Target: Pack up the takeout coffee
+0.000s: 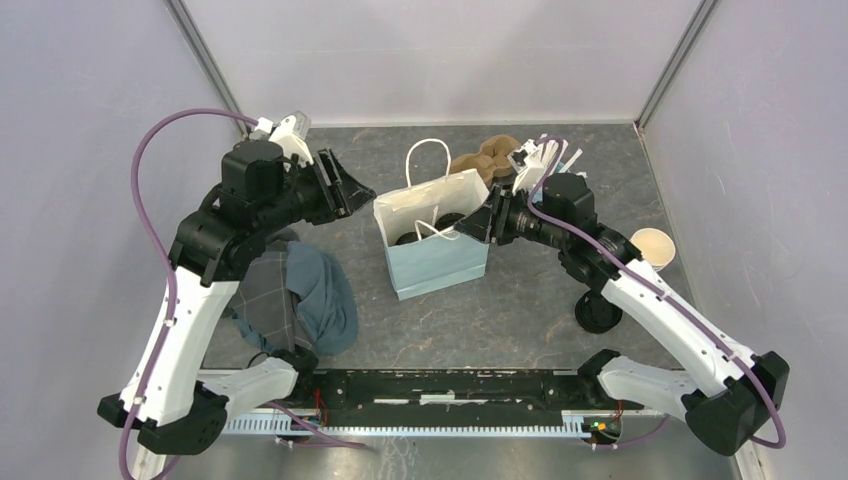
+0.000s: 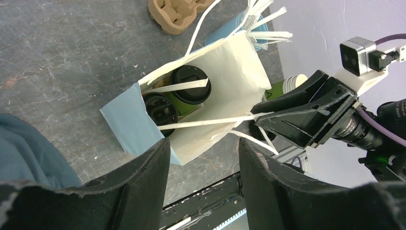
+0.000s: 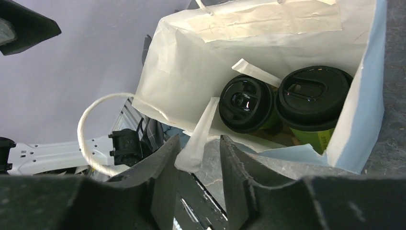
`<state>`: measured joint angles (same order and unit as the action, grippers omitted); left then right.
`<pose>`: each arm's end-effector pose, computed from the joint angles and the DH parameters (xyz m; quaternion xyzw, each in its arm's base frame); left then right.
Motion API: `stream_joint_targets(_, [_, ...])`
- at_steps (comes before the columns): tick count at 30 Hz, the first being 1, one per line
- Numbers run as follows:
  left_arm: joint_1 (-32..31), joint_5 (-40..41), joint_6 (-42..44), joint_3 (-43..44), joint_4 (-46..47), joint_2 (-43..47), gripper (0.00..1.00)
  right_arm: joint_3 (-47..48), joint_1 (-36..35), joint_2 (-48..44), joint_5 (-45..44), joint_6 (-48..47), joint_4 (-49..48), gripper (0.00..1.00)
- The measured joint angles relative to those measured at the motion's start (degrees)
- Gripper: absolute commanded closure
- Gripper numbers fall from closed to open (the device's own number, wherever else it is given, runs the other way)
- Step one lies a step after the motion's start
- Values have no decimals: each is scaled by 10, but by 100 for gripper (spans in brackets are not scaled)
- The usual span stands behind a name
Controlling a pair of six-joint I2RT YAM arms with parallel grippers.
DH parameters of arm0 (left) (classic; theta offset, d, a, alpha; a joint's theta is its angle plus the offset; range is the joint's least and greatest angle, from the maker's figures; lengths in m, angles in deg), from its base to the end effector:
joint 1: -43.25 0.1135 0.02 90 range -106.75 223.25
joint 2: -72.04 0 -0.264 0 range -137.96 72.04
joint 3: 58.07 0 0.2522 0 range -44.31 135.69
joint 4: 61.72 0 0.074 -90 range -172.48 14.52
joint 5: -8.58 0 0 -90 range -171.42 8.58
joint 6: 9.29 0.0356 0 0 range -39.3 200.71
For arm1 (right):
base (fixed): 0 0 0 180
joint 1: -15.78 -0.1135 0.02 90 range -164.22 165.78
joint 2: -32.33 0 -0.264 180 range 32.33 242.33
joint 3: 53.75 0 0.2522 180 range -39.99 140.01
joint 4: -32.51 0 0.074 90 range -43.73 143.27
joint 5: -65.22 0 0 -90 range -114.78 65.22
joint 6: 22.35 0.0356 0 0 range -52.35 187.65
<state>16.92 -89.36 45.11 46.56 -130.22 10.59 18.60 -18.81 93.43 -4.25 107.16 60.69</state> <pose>0.1560 -0.0827 0.4712 -0.0312 0.8431 -0.3247 0.4275 0.1925 0.1479 0.3626 -0.0721 0.7945 0.4672 0.3813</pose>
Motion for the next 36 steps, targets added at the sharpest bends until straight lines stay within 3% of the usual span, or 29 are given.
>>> stream_joint_targets(7, [0, 0, 0, 2, 0, -9, 39, 15, -7, 29, -12, -30, -1, 93])
stream_joint_targets(10, [0, 0, 1, 2, 0, -12, 38, 43, -7, 37, -22, -53, 12, 100])
stream_joint_targets(20, [0, 0, 11, 2, 3, -24, 38, 139, -7, 31, -40, -140, 65, 100])
stream_joint_targets(23, [0, -2, 13, 2, 9, -30, 32, 121, -7, 18, -38, -143, 61, 100])
stream_joint_targets(26, [0, -10, 14, -13, 22, -34, 33, 73, -7, 1, -39, -140, 47, 100])
stream_joint_targets(33, [1, -17, 3, -68, 28, -72, 12, 38, -7, -11, -41, -136, 32, 100])
stream_joint_targets(36, [4, -44, -12, -94, 49, -80, 15, 36, -7, -18, -41, -132, 30, 100])
